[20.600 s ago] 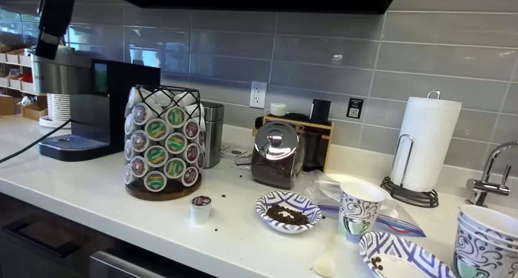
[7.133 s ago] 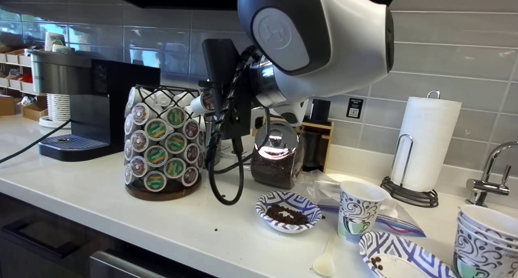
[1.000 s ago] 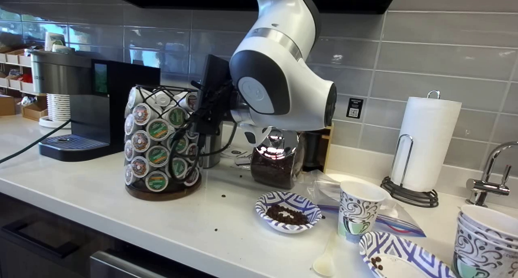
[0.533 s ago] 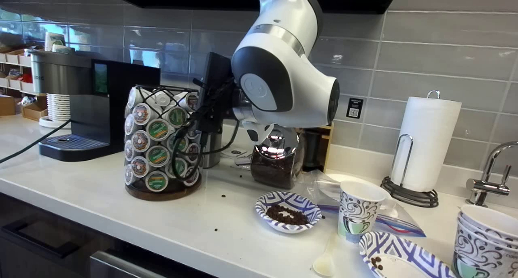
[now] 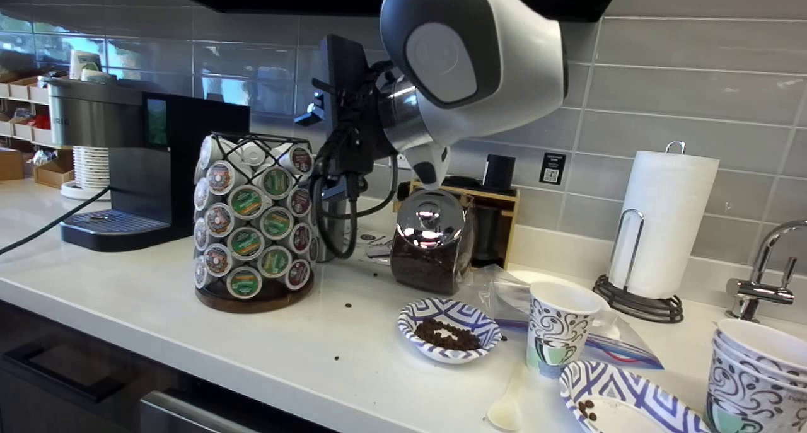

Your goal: Put the coffee pod on the rack

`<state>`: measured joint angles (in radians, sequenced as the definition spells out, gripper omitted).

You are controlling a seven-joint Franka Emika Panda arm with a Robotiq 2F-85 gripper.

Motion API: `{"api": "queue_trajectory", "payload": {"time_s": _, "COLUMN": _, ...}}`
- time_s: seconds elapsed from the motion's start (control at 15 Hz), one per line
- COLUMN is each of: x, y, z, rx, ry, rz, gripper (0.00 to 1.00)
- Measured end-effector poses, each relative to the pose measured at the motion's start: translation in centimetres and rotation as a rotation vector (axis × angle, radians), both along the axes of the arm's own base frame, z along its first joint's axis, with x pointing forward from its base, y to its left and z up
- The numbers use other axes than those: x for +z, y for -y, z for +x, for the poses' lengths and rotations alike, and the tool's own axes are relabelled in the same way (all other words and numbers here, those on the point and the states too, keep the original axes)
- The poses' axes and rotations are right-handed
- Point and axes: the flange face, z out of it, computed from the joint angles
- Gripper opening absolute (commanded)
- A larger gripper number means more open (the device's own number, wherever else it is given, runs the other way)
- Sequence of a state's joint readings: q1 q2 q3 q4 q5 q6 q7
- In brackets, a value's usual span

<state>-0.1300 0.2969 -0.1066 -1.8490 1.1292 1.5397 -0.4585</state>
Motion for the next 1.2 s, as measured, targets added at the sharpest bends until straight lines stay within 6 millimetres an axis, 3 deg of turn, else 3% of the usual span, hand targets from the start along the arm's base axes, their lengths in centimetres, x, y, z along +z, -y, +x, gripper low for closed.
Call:
{"api": "queue_trajectory", "payload": {"time_s": 0.53, "x": 6.5, "y": 3.2, "z": -3.6, "rx": 0.178, "ry": 0.073, "rz": -0.413, "gripper": 1.00}}
{"api": "queue_trajectory", "payload": {"time_s": 0.93, "x": 10.4, "y": 2.3, "z": -4.5, "rx": 0.229, "ry": 0.243, "rz": -0.670, "gripper": 1.00}}
{"api": "queue_trajectory", "payload": {"time_s": 1.2, "x": 10.8, "y": 1.9, "z": -5.1, "rx": 0.239, "ry": 0.265, "rz": -0.687, "gripper": 1.00}}
